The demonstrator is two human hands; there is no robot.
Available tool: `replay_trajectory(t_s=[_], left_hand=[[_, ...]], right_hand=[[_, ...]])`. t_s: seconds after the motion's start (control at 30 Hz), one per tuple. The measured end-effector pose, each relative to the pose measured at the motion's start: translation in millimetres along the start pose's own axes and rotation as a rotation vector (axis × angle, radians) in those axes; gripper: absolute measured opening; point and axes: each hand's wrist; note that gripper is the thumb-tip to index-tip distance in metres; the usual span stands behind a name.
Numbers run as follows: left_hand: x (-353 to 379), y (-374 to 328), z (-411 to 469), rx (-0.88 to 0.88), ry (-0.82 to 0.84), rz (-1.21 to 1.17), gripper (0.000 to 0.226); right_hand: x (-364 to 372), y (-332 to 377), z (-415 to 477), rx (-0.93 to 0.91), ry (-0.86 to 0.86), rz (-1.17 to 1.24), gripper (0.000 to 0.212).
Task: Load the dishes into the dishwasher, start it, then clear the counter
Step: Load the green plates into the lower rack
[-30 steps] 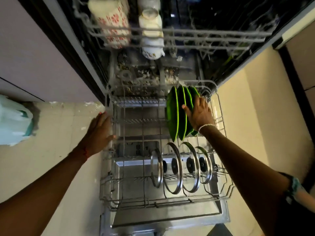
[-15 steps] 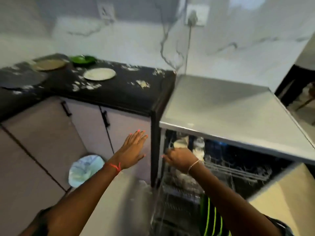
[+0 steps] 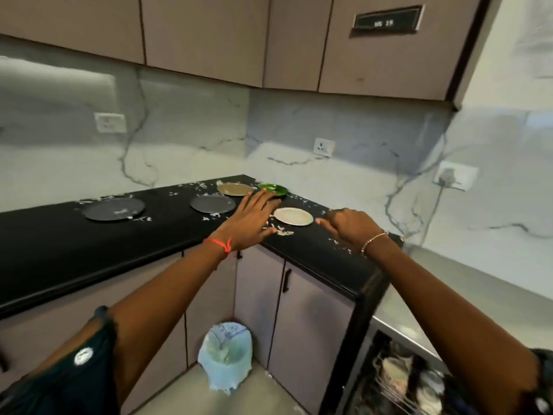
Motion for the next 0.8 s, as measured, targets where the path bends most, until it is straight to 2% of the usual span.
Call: replay_trajectory(t_s=[0.13, 0.3, 0.53, 0.8], left_hand=[[-13, 68, -16, -0.059, 0.008, 0.017, 0.063], [-3, 164, -34, -0.137, 0.069, -0.037, 0.057], [29, 272, -41, -0.178, 0.223, -0.137, 0.054], [101, 324, 4, -0.167, 0.267, -0.243, 0.058]], right_hand=[[0, 39, 62, -0.012, -0.086, 0.084, 0.046], [20, 99, 144, 0.009, -0.102, 0.227, 0.042], [68, 150, 224, 0.125, 0.086, 0.375, 0.040], [142, 143, 280, 0.221, 0.210, 0.409, 0.037]])
Point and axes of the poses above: each hand's wrist, its own z-axis towards the middle knuckle, its own x-axis out of the palm, y = z × x, and after that the axes turned 8 degrees about x, right-handed
